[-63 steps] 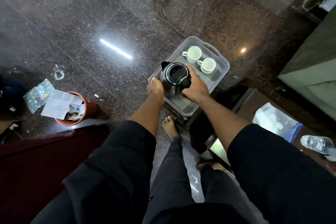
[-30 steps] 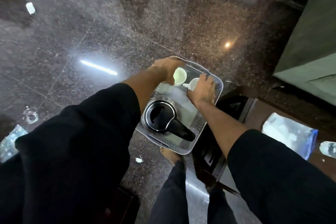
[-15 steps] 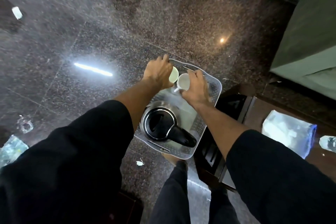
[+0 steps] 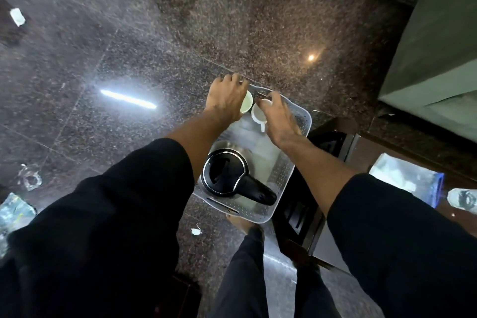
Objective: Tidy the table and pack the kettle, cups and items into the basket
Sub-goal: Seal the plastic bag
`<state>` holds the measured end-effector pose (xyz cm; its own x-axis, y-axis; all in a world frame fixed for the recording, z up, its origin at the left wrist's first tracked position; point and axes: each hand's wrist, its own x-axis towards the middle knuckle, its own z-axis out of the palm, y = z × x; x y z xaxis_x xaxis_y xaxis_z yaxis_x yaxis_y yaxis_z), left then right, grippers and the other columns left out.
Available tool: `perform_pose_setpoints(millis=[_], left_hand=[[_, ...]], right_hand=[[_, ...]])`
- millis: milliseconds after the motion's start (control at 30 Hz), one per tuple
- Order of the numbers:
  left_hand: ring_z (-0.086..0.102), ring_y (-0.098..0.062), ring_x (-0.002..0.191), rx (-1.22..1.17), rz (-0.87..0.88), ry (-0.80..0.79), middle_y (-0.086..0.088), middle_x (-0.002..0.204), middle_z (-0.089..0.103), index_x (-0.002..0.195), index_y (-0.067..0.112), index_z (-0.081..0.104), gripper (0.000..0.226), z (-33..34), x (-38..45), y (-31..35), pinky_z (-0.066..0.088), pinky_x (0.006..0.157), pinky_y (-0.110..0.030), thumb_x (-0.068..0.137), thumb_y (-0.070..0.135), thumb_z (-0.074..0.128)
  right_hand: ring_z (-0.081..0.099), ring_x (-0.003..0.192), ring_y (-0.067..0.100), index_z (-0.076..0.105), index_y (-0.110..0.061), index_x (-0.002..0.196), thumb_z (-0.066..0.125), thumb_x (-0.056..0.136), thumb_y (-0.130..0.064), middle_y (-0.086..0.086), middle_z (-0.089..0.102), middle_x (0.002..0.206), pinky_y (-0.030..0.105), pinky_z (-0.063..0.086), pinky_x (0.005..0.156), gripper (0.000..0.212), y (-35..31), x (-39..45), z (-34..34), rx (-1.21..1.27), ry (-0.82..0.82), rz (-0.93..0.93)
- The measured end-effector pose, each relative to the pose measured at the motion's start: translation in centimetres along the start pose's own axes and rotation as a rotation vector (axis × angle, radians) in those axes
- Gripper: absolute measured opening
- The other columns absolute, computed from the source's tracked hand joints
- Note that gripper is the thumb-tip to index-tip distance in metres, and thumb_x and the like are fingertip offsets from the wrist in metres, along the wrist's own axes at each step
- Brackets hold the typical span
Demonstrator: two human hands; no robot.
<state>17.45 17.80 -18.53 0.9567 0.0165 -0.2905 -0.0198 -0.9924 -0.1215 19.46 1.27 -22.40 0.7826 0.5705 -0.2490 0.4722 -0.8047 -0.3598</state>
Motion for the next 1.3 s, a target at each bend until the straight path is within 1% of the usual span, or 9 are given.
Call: perform_pose_setpoints(millis=[100, 200, 300, 467, 600, 800, 900, 1167, 1300], left_hand=[[0.057, -0.026, 0.121, -0.013, -0.017, 0.003, -0.007, 0.132, 0.054, 0.134, 0.019, 0.056, 0.073, 0.0, -0.2, 0.3, 0.05, 0.097, -0.041, 0.076, 0.055, 0.082], [0.055, -0.026, 0.123, -0.039, -0.051, -0.013, -0.009, 0.137, 0.048, 0.138, 0.017, 0.055, 0.08, -0.8, -0.8, 0.5, 0.052, 0.096, -0.041, 0.074, 0.057, 0.083], [0.053, -0.028, 0.126, -0.092, -0.109, -0.015, -0.011, 0.141, 0.045, 0.141, 0.015, 0.05, 0.079, -2.5, -1.6, 1.3, 0.052, 0.099, -0.043, 0.078, 0.05, 0.084], [0.053, -0.03, 0.128, -0.289, -0.156, -0.008, -0.011, 0.137, 0.048, 0.133, 0.013, 0.058, 0.046, -6.6, -3.3, 5.4, 0.053, 0.095, -0.045, 0.093, 0.033, 0.072], [0.058, -0.033, 0.124, -0.387, -0.098, -0.039, -0.012, 0.137, 0.05, 0.132, 0.013, 0.06, 0.042, -9.7, -4.9, 10.8, 0.054, 0.09, -0.047, 0.094, 0.026, 0.07], [0.061, -0.039, 0.116, -0.469, 0.049, -0.174, -0.012, 0.134, 0.051, 0.121, 0.018, 0.068, 0.031, -13.6, -6.6, 22.6, 0.053, 0.088, -0.047, 0.09, 0.023, 0.067], [0.059, -0.034, 0.119, -0.543, 0.107, -0.22, -0.009, 0.134, 0.052, 0.118, 0.022, 0.07, 0.027, -14.2, -6.6, 29.1, 0.054, 0.095, -0.045, 0.091, 0.028, 0.067], [0.058, -0.023, 0.127, -0.588, 0.191, -0.283, -0.001, 0.136, 0.054, 0.117, 0.024, 0.072, 0.022, -10.7, -6.0, 45.6, 0.05, 0.104, -0.039, 0.096, 0.024, 0.067], [0.059, -0.021, 0.126, -0.607, 0.101, -0.301, 0.002, 0.134, 0.057, 0.11, 0.028, 0.072, 0.018, -5.0, -3.6, 50.5, 0.051, 0.106, -0.039, 0.094, 0.022, 0.068]], right_hand=[[0.054, 0.112, 0.03, 0.049, -0.025, 0.122, 0.043, 0.102, -0.047, 0.005, 0.055, 0.123, 0.044, 0.044, 0.089, 0.03, -0.3, -0.4, 0.0, -0.004, 0.011, 0.023], [0.045, 0.127, 0.03, 0.044, -0.025, 0.145, 0.055, 0.1, -0.018, 0.008, 0.041, 0.139, 0.041, 0.045, 0.095, 0.047, -0.4, -1.6, -0.6, 0.014, -0.034, 0.076], [0.044, 0.13, 0.033, 0.044, -0.021, 0.145, 0.068, 0.08, 0.006, 0.01, 0.035, 0.143, 0.046, 0.05, 0.1, 0.074, -0.4, -3.2, -2.2, 0.015, -0.032, 0.131], [0.044, 0.125, 0.03, 0.054, -0.015, 0.131, 0.069, 0.082, -0.005, 0.008, 0.041, 0.134, 0.042, 0.052, 0.093, 0.052, 0.3, -6.8, -5.6, 0.071, -0.023, 0.249], [0.045, 0.122, 0.027, 0.055, -0.016, 0.13, 0.067, 0.086, -0.006, 0.006, 0.043, 0.131, 0.036, 0.05, 0.083, 0.047, 1.3, -10.6, -8.5, 0.115, 0.02, 0.347], [0.047, 0.124, 0.031, 0.06, -0.015, 0.127, 0.065, 0.091, -0.022, 0.01, 0.048, 0.132, 0.041, 0.05, 0.093, 0.037, 8.0, -19.4, -12.3, 0.204, 0.103, 0.517], [0.045, 0.127, 0.031, 0.062, -0.017, 0.128, 0.064, 0.091, -0.021, 0.009, 0.048, 0.133, 0.043, 0.05, 0.097, 0.037, 12.8, -23.9, -13.4, 0.265, 0.115, 0.608], [0.048, 0.13, 0.03, 0.063, -0.013, 0.13, 0.068, 0.086, -0.012, 0.011, 0.053, 0.134, 0.041, 0.049, 0.103, 0.044, 27.2, -35.0, -12.4, 0.342, 0.058, 0.796], [0.055, 0.125, 0.033, 0.065, -0.01, 0.127, 0.066, 0.088, -0.013, 0.013, 0.059, 0.131, 0.041, 0.051, 0.102, 0.039, 33.4, -35.6, -8.0, 0.385, 0.02, 0.804]])
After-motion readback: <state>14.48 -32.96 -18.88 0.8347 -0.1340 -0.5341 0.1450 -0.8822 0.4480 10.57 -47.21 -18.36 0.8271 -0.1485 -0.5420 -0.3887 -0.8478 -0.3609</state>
